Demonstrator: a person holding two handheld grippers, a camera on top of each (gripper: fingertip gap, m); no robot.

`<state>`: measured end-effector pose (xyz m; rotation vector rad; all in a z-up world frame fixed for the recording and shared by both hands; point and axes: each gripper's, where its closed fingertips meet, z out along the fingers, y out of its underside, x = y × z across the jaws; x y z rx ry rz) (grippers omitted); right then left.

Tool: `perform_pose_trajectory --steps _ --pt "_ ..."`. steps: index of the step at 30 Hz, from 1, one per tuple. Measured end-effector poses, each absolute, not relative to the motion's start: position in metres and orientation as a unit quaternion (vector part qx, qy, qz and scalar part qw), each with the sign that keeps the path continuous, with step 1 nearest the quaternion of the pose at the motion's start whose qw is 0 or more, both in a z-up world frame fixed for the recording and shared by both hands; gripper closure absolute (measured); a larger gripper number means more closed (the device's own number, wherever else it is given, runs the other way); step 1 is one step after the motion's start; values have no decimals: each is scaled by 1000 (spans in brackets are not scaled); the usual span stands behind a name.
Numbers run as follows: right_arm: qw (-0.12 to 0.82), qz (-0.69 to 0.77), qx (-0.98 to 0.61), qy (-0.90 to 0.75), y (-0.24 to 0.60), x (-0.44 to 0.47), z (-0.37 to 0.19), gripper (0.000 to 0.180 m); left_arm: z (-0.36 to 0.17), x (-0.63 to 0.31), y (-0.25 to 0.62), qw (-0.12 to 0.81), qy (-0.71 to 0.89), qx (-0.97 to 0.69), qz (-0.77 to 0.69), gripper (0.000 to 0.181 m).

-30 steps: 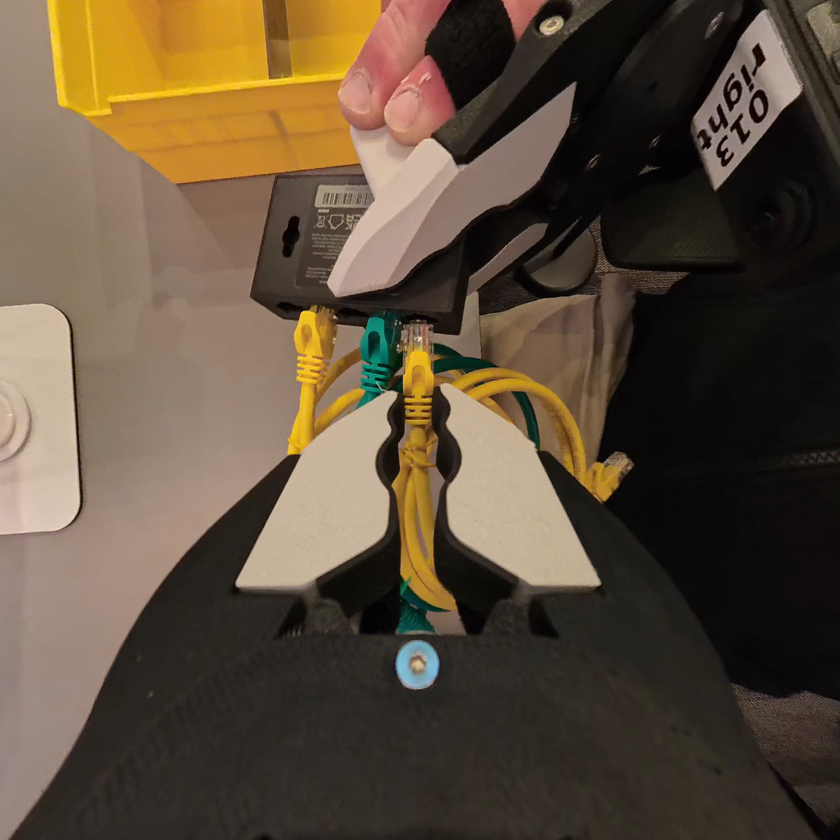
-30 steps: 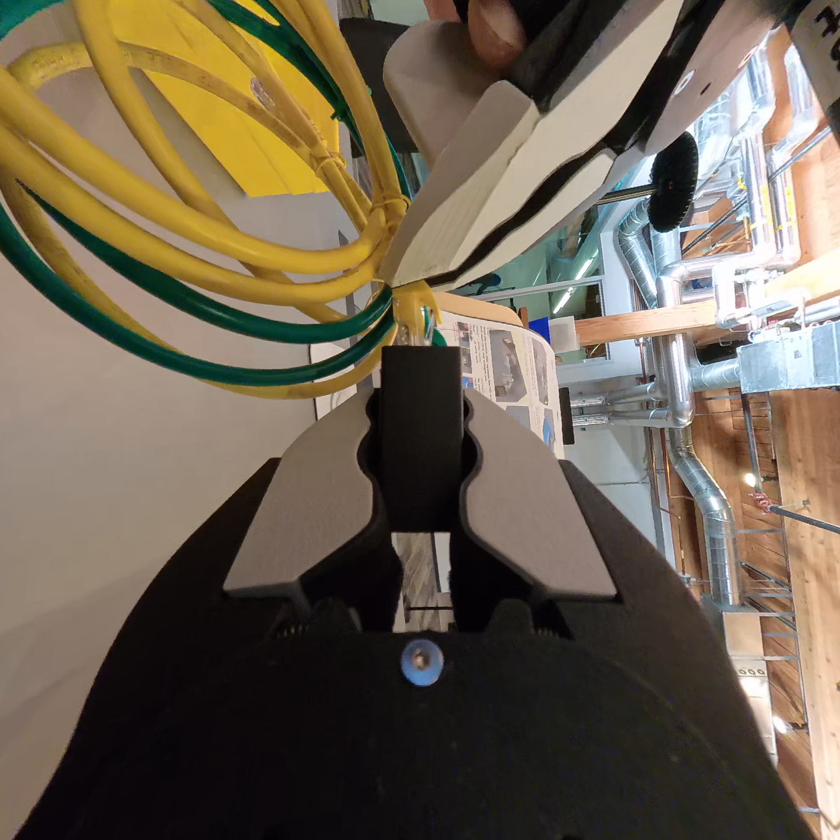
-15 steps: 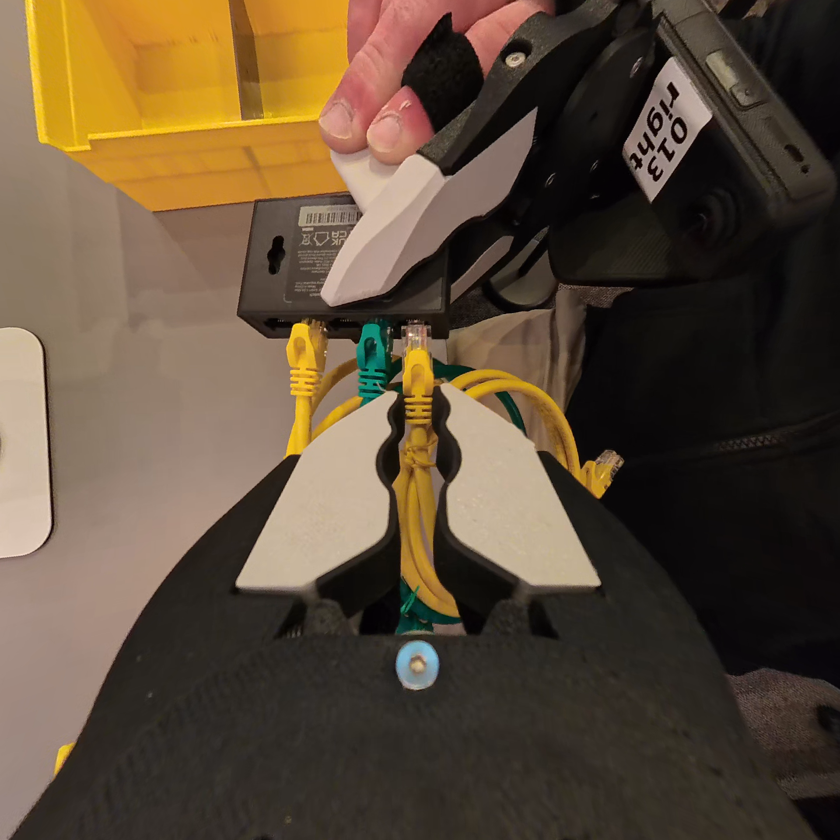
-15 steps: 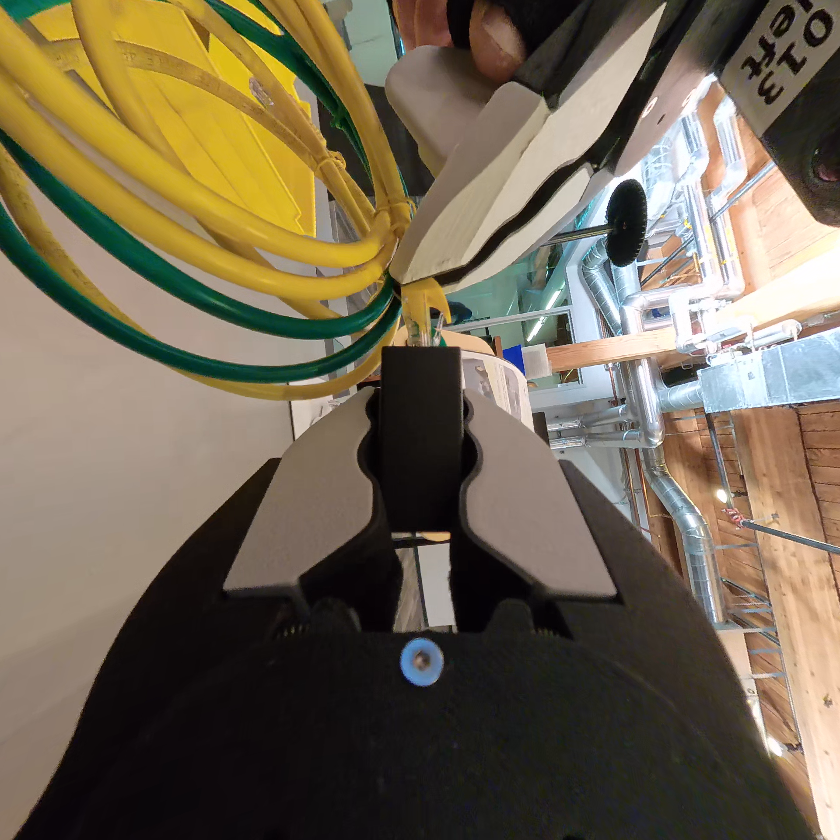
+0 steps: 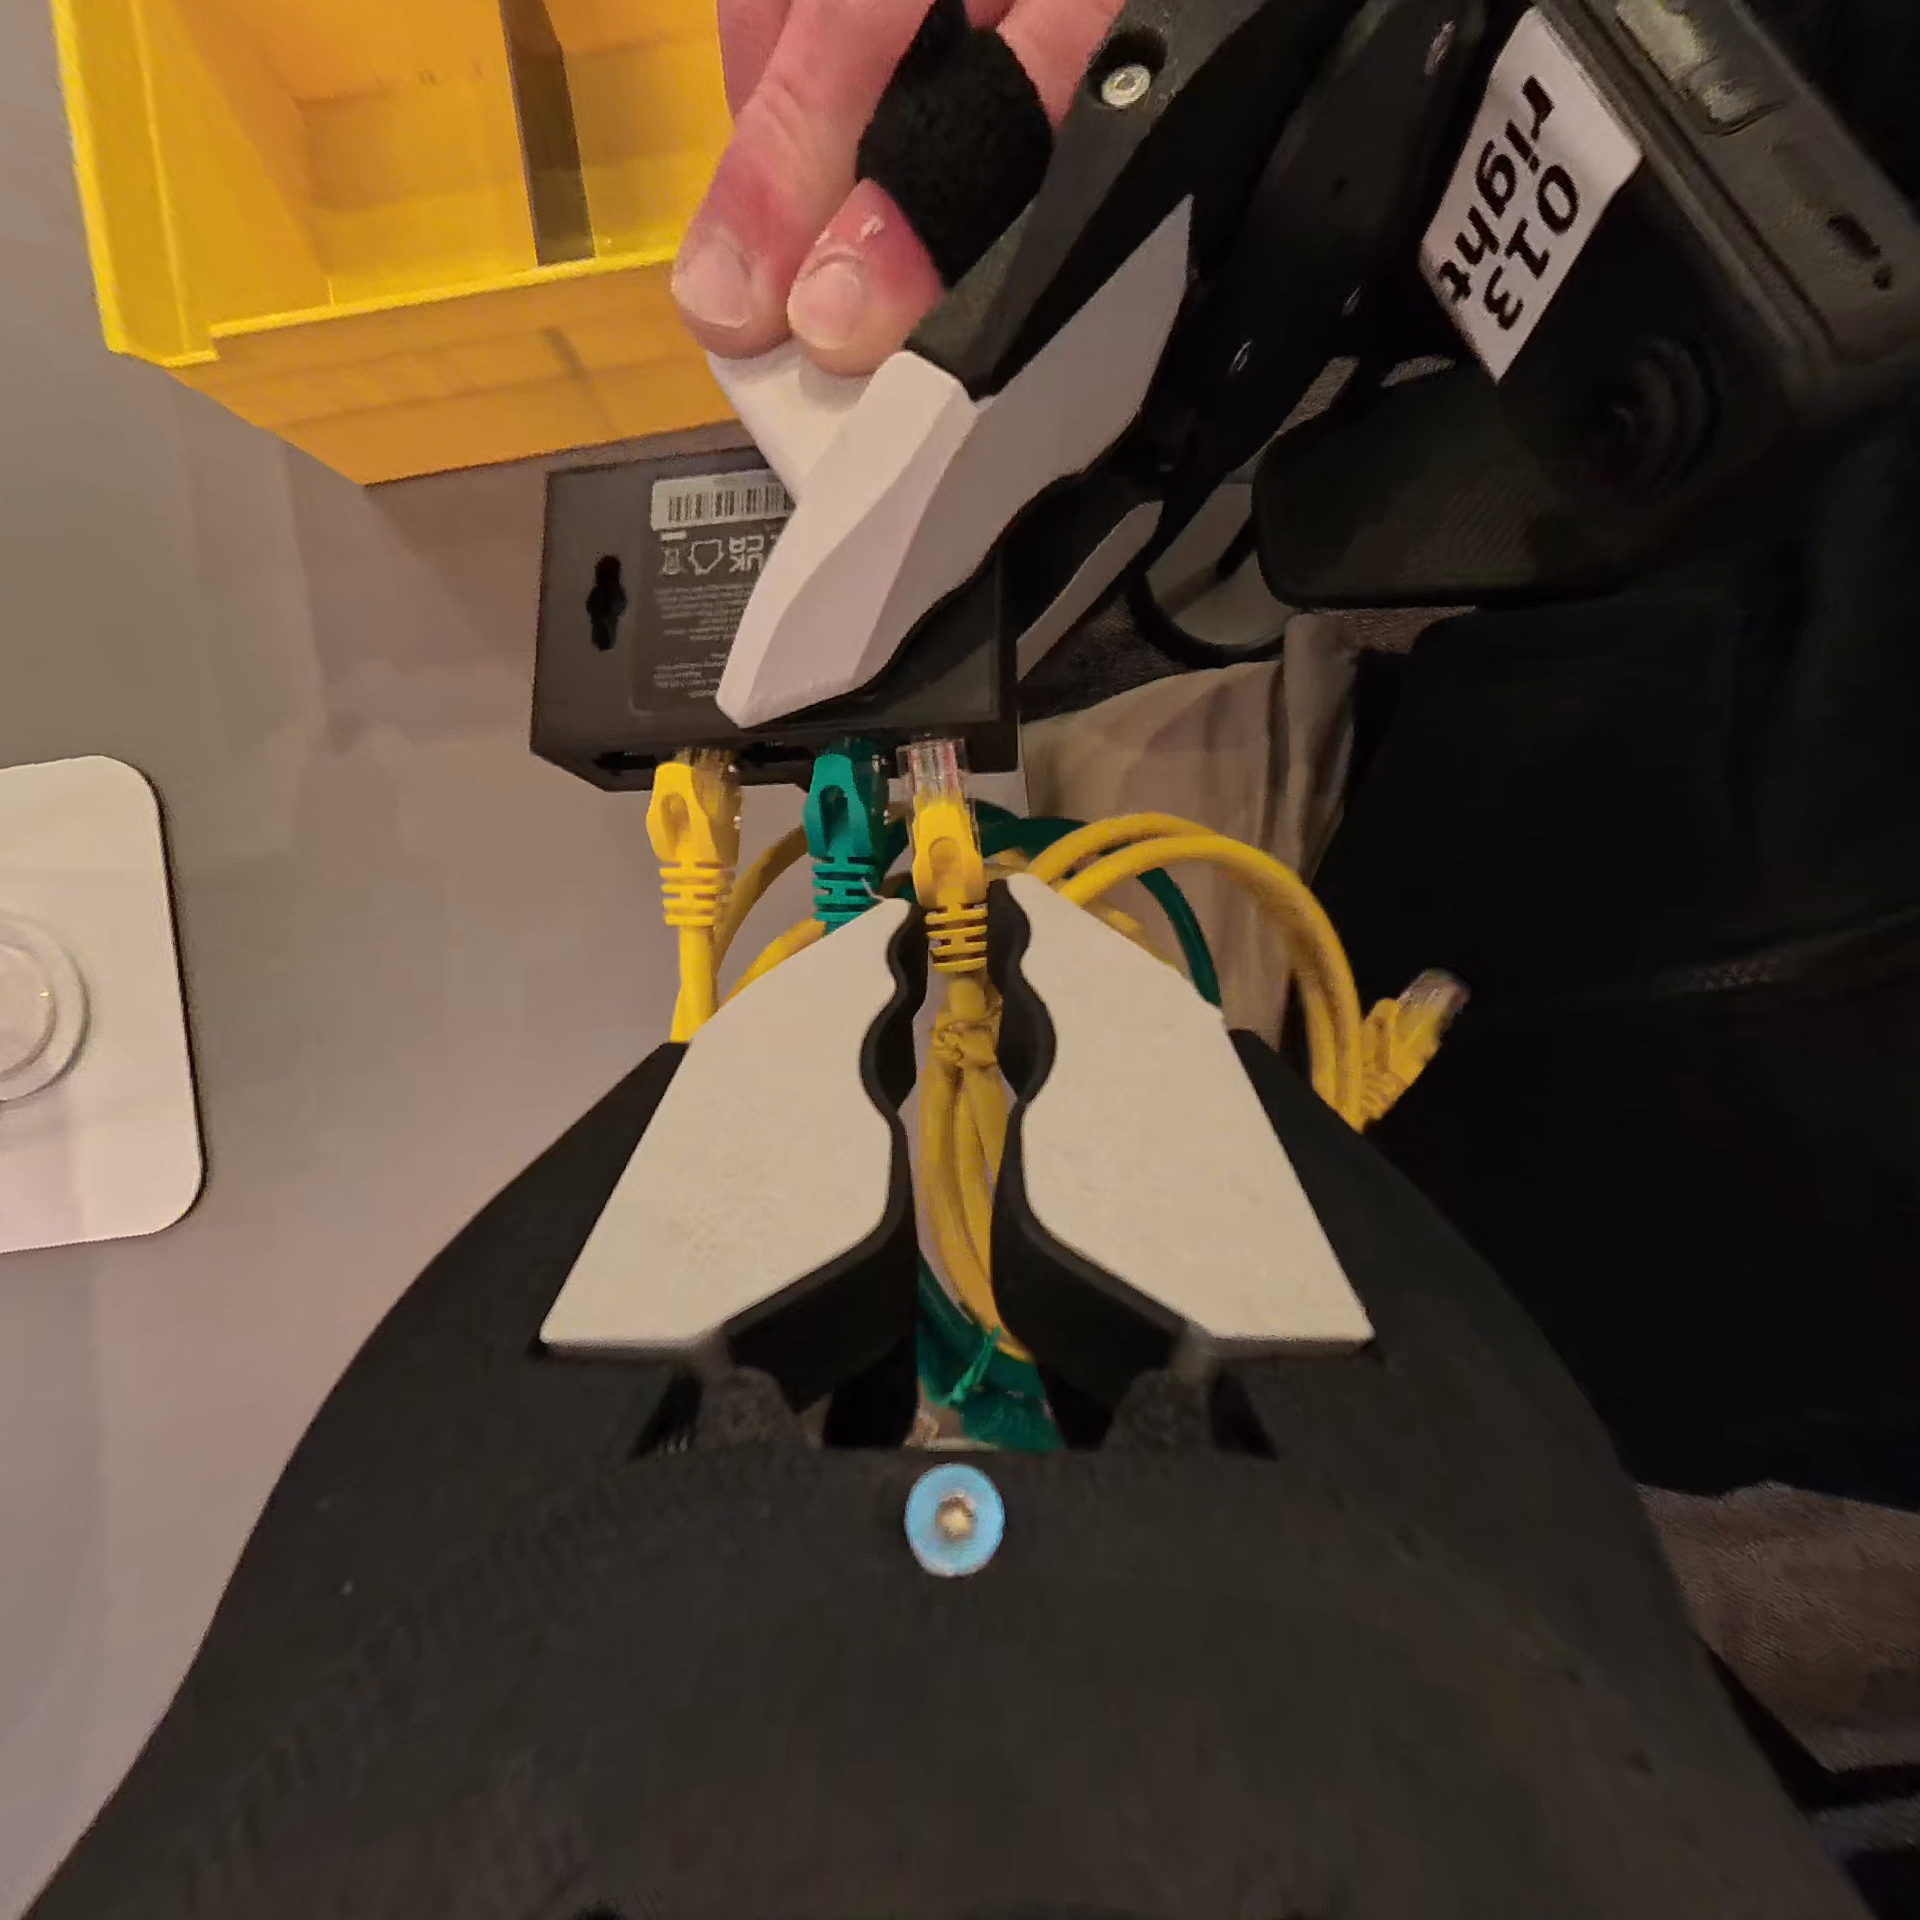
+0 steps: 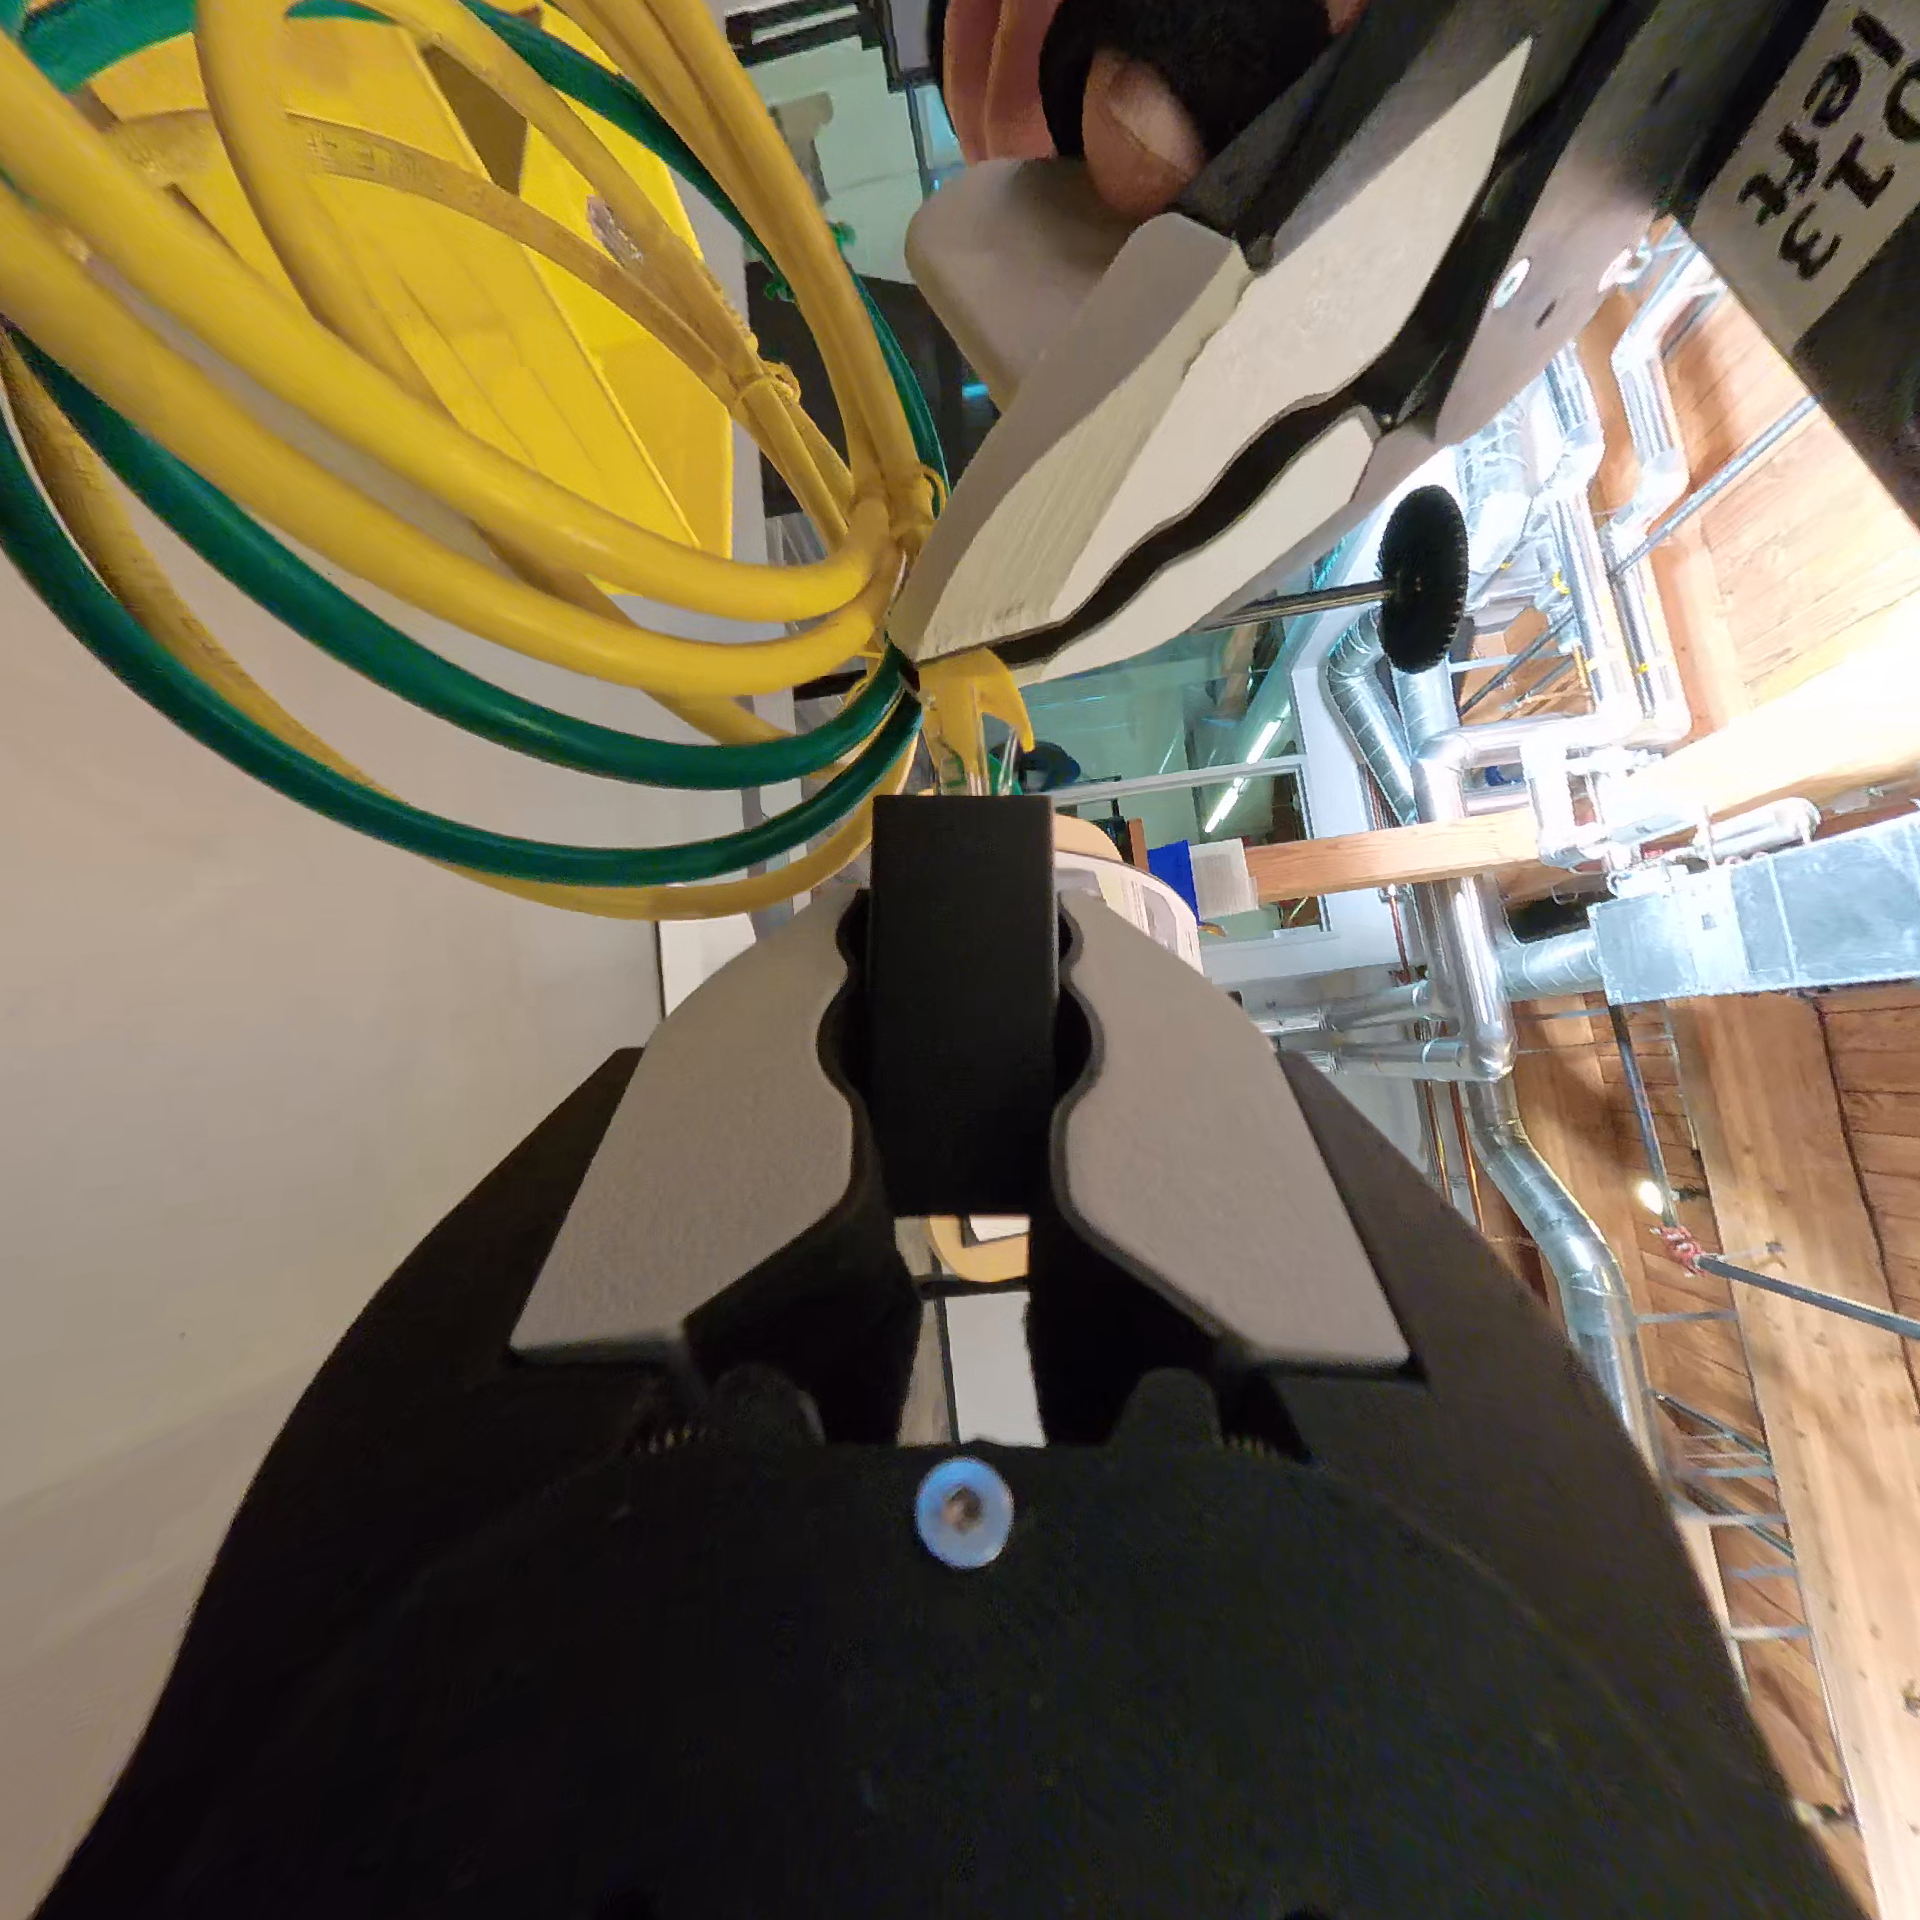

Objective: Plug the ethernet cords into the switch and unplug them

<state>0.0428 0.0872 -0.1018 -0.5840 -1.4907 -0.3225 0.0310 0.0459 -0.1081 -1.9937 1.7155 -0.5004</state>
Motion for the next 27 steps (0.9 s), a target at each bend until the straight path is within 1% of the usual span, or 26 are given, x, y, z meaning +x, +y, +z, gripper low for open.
perform_pose_trajectory --steps 9,11,15,19,24,27 --pt "671 -151 -253 -680 84 42 -102 152 -109 32 46 218 631 -725 -169 171" --pt "665 -164 -251 -684 85 43 -102 152 -111 32 48 228 626 -729 -158 170" --pt "671 -162 -258 -676 86 44 -98 152 -108 34 50 265 617 -730 -127 170" --pt "672 -146 -285 -668 92 45 -101 152 -104 36 60 333 614 -713 -49 168" --pt "682 -134 -307 -650 94 47 -95 152 -99 37 64 387 614 -688 19 167" --pt "681 -126 -326 -644 98 46 -95 152 -95 34 72 425 615 -656 106 167"
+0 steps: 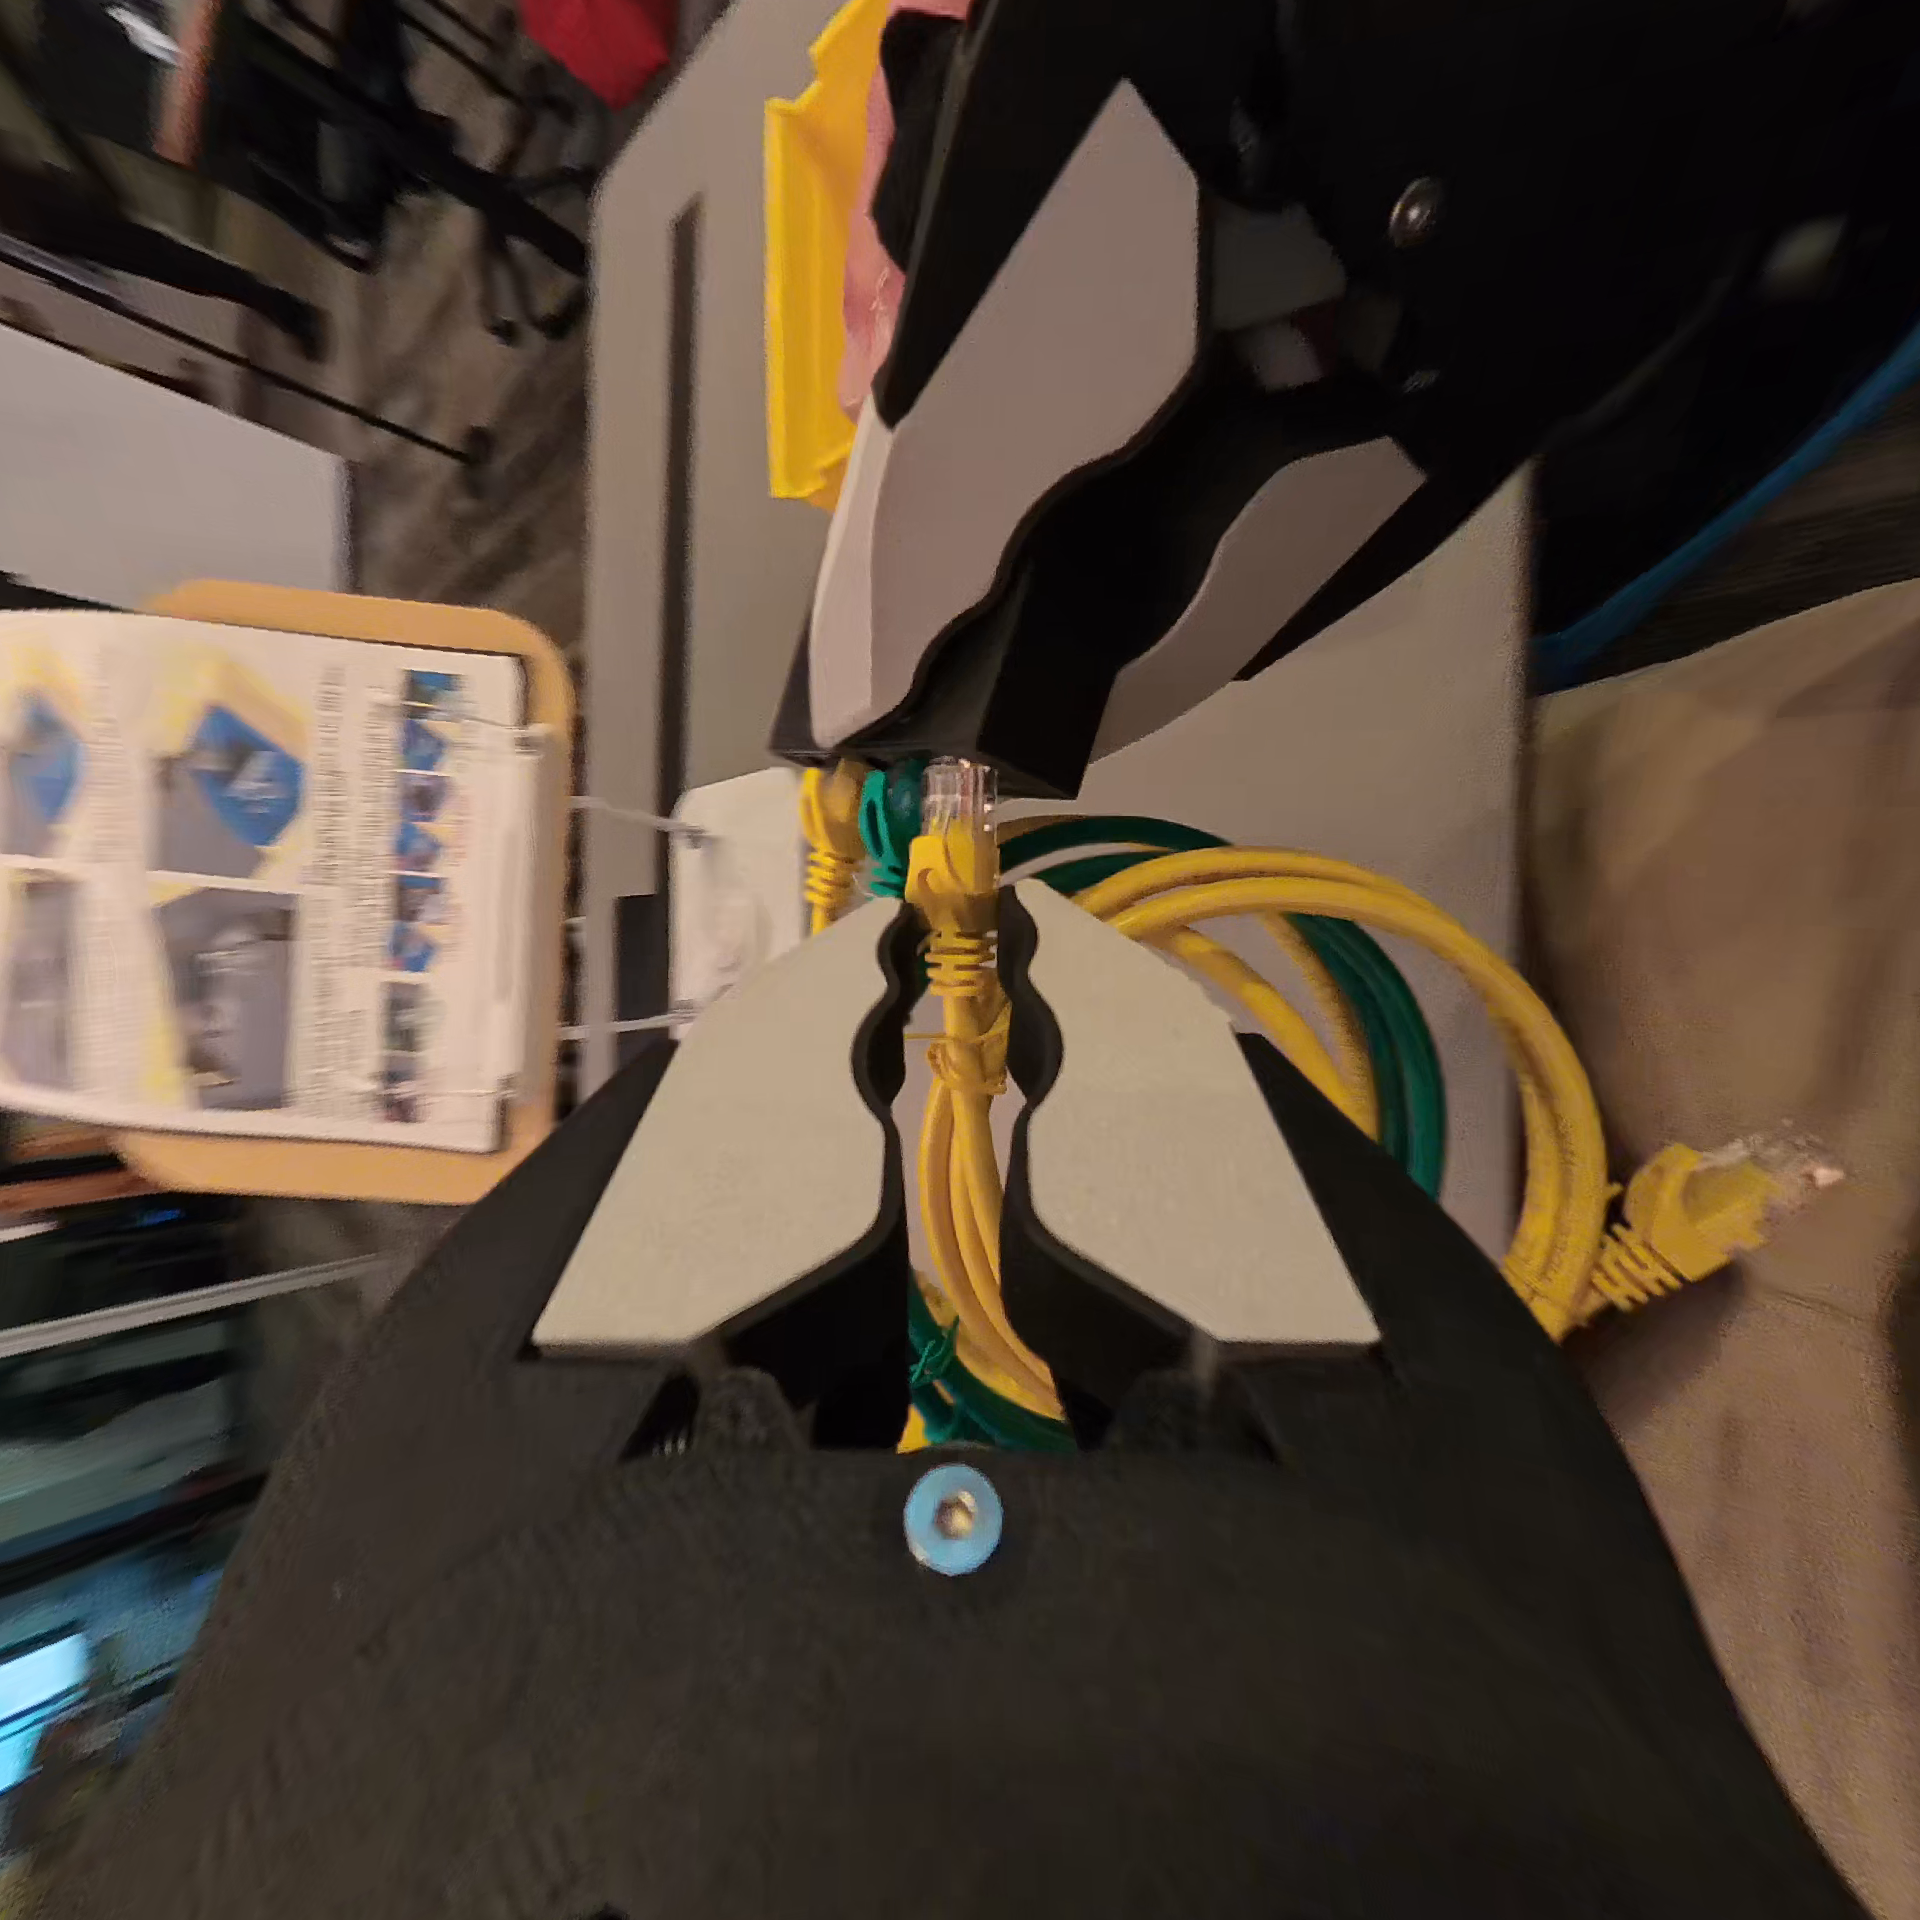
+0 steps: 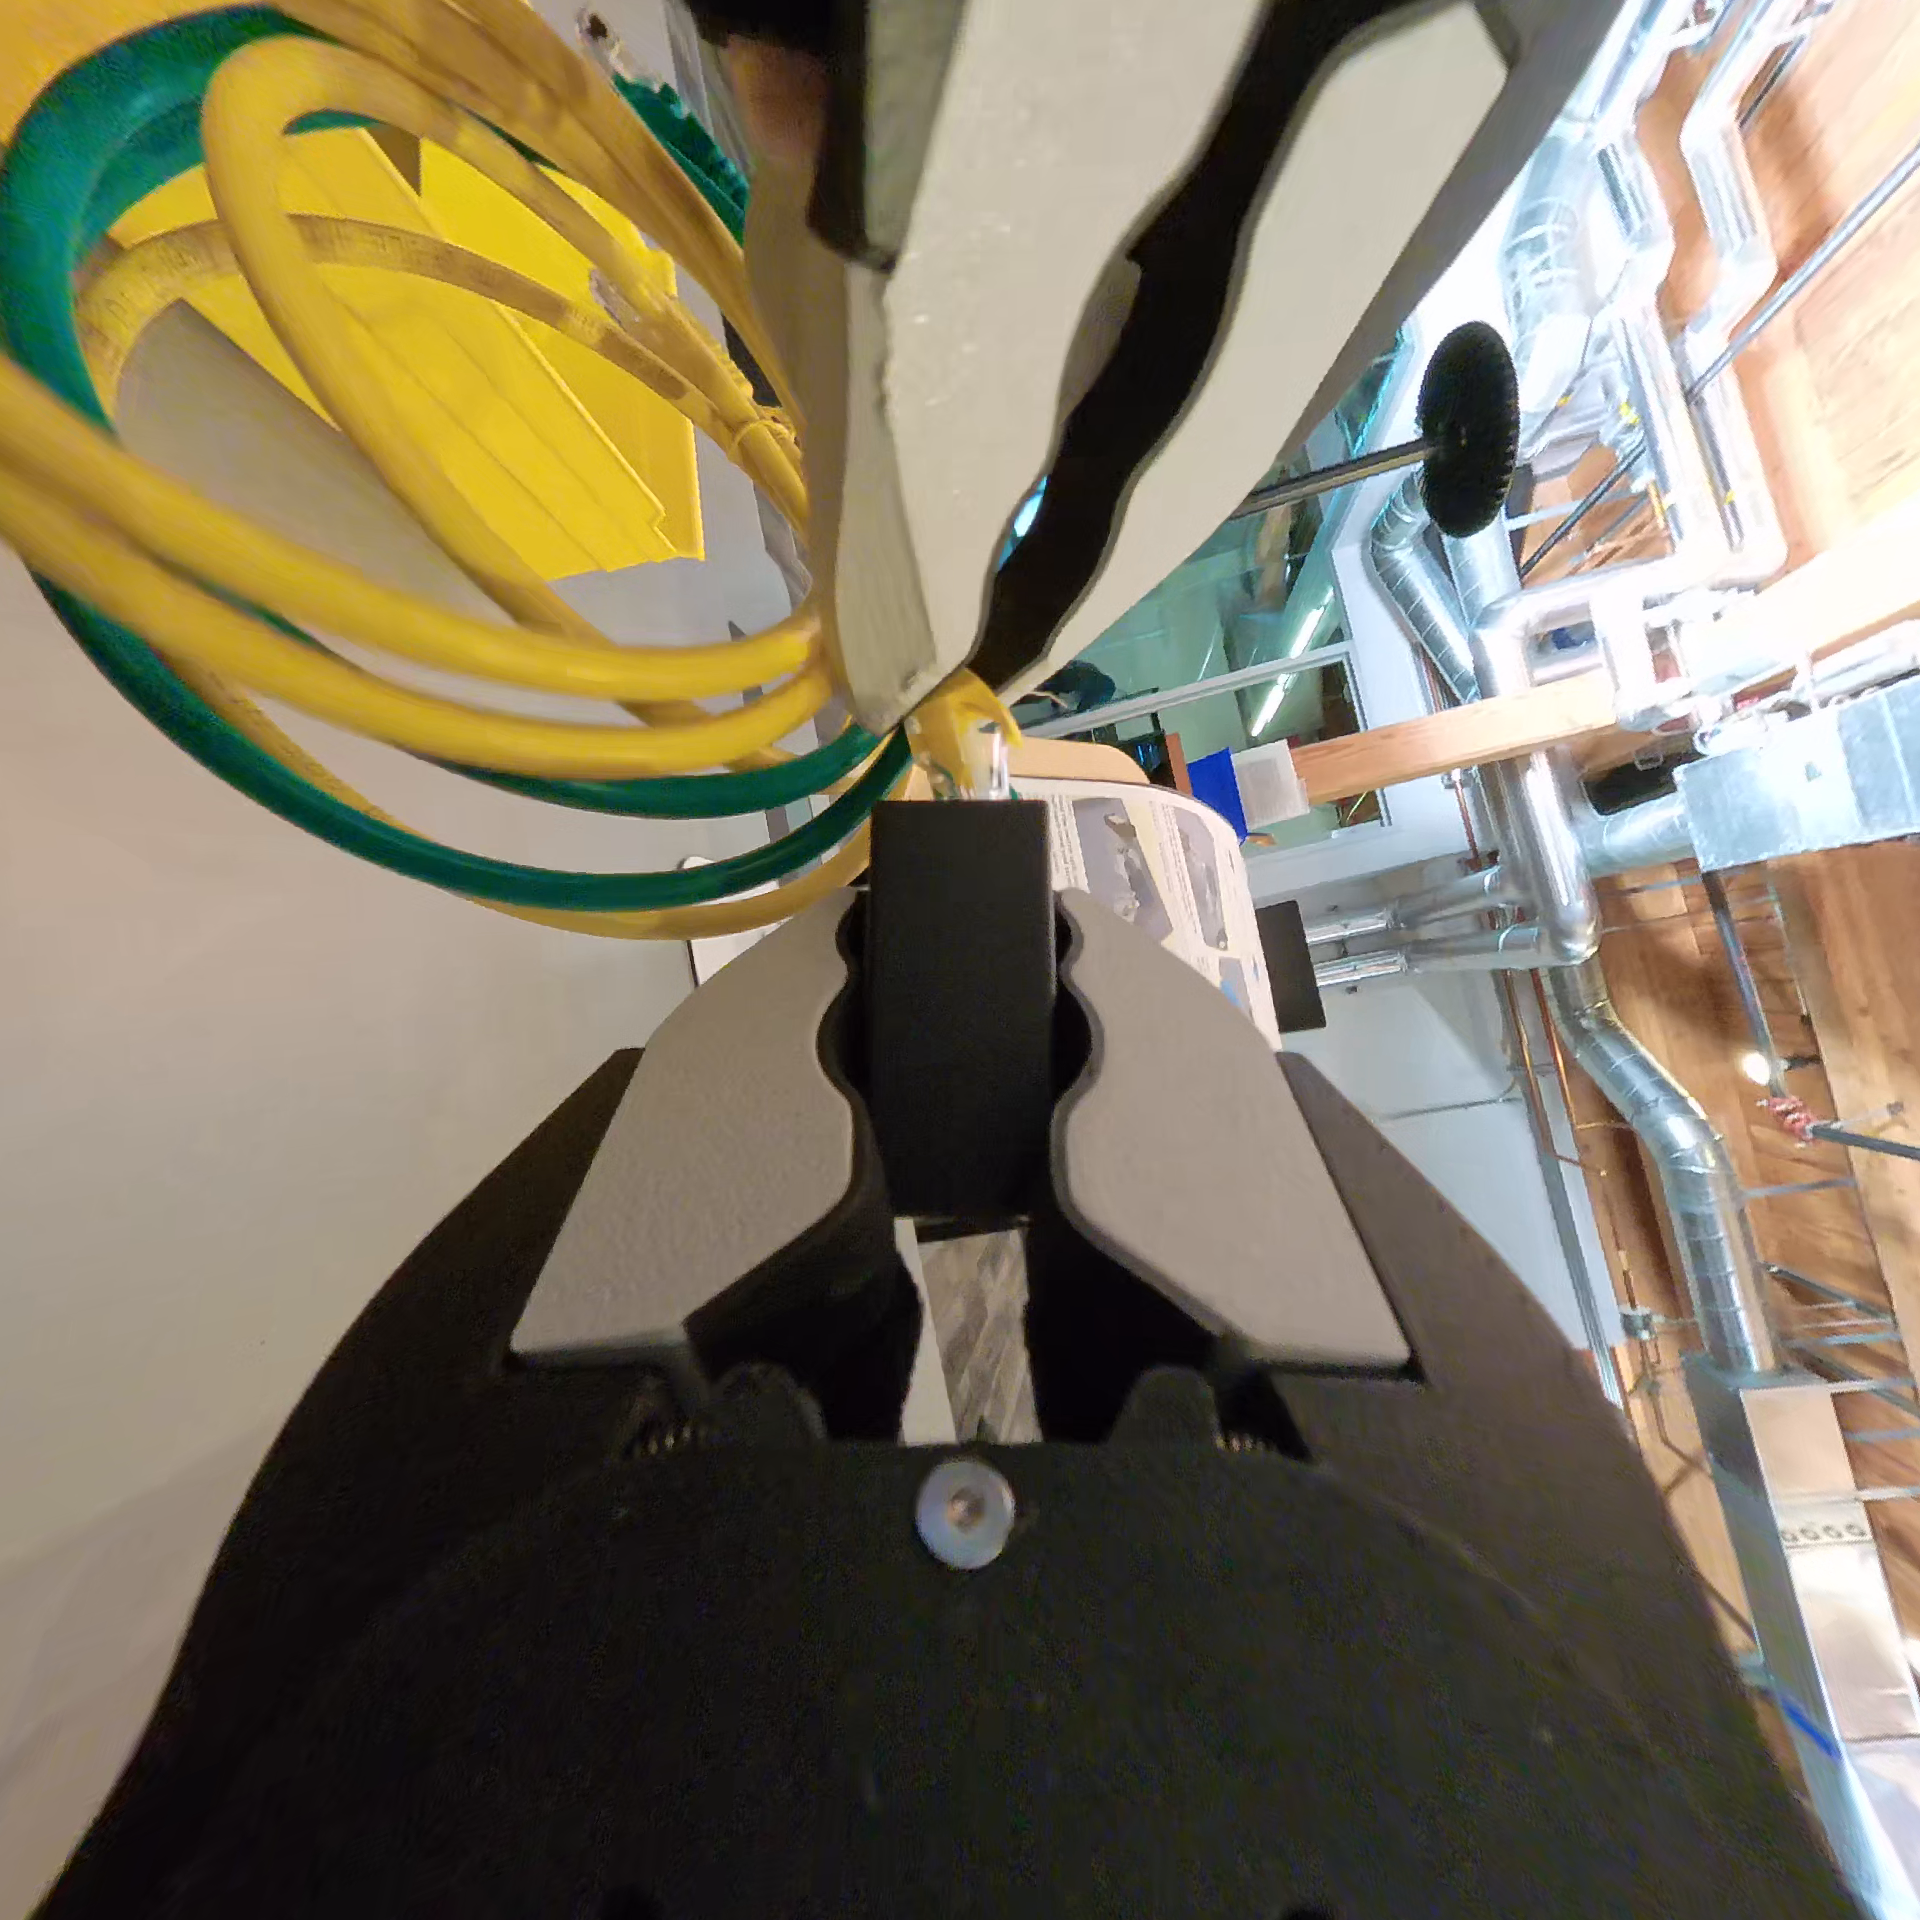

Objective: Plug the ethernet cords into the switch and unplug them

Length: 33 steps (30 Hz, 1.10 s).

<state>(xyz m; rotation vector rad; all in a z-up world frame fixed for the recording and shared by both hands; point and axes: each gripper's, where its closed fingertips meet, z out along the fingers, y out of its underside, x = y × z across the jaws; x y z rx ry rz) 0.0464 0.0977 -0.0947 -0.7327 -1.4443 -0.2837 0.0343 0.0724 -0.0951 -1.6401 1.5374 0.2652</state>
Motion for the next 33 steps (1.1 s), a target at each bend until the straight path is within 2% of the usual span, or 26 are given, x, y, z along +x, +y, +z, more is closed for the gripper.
perform_pose_trajectory --steps 10,18,28,33 --pt "673 -122 -356 -637 101 46 -94 151 -88 31 83 500 612 -552 266 167" --pt "663 -102 -361 -648 94 37 -96 151 -91 37 86 492 631 -502 327 165" --pt "653 -62 -401 -640 98 35 -99 151 -88 32 90 523 614 -505 306 161" --pt "620 -71 -439 -647 115 39 -118 151 -108 22 98 509 608 -551 260 166"
